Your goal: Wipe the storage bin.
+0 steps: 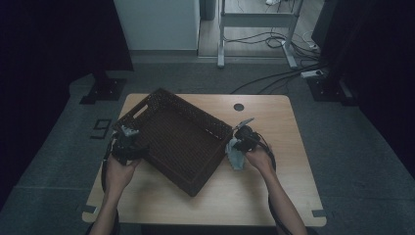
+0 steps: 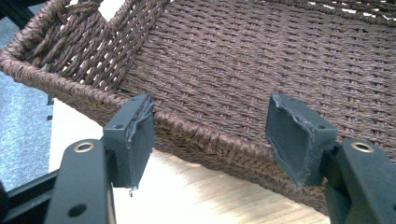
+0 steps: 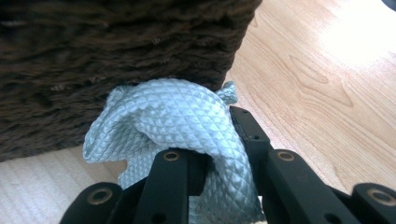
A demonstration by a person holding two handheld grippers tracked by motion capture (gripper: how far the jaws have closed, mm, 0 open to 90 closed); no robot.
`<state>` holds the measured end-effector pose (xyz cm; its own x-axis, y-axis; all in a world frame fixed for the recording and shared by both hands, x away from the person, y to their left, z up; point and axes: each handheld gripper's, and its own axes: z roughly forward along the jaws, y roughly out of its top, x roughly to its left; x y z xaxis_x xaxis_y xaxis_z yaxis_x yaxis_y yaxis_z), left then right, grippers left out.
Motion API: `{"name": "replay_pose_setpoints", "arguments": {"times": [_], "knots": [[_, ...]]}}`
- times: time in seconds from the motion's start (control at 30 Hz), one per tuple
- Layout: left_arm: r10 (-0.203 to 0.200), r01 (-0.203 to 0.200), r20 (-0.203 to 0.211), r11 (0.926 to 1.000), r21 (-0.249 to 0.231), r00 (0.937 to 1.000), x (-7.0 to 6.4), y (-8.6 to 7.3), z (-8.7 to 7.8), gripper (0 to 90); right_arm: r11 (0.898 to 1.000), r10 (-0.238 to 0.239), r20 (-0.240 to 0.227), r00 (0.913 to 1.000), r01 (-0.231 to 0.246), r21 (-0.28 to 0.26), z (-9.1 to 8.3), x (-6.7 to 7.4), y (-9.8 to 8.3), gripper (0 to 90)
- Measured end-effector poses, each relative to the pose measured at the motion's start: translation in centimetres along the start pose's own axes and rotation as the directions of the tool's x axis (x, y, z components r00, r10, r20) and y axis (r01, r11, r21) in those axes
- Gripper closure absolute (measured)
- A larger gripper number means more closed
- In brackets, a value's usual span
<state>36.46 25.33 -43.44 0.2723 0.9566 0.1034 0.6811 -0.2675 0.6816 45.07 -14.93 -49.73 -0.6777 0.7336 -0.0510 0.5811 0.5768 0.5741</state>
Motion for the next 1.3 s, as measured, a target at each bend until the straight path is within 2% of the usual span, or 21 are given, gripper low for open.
{"name": "replay_pose_setpoints", "arguments": {"times": [0.23,0.4,0.47,0.63,0.8,1.07,1.1,1.23,1.3], "knots": [[-0.001,0.001,0.0,1.0,-0.002,1.0,0.0,0.0,0.0,33.5,0.999,-0.015,0.011,0.9998,0.015,0.031,1.3,0.1,-0.5,75.3],[-0.001,0.001,0.0,1.0,-0.003,1.0,0.0,0.0,0.0,33.5,0.999,-0.004,0.009,1.0,0.003,0.043,2.2,-0.2,-1.0,75.3],[-0.002,0.002,0.0,1.0,-0.002,1.0,0.0,0.0,0.0,33.5,0.999,0.003,0.004,1.0,-0.003,0.041,2.3,-0.3,-1.0,75.3],[-0.002,0.002,-0.001,1.0,-0.001,1.0,0.0,0.0,0.0,33.5,0.999,-0.018,0.013,0.9997,0.018,0.044,2.3,0.1,-1.0,75.4],[-0.001,0.001,-0.008,1.0,0.0,1.0,-0.1,0.0,0.0,33.6,0.997,-0.061,0.003,0.9981,0.061,0.042,2.1,1.5,-1.1,75.2],[0.001,-0.001,-0.018,1.0,0.002,0.9998,-0.2,0.0,0.1,33.8,0.994,-0.103,-0.031,0.9942,0.104,0.039,1.7,3.4,-1.3,75.1],[0.001,-0.001,-0.018,1.0,0.001,0.9998,-0.2,0.0,0.1,33.8,0.992,-0.117,-0.038,0.9924,0.119,0.037,1.6,4.1,-1.5,75.0],[0.0,0.0,-0.019,1.0,0.001,0.9998,-0.3,0.0,0.1,33.8,0.991,-0.127,-0.054,0.9904,0.129,0.032,1.3,4.8,-1.8,74.6],[0.0,0.0,-0.019,1.0,0.001,0.9998,-0.3,0.0,0.1,33.8,0.991,-0.13,-0.082,0.9881,0.132,0.024,1.2,5.3,-2.0,74.6]]}}
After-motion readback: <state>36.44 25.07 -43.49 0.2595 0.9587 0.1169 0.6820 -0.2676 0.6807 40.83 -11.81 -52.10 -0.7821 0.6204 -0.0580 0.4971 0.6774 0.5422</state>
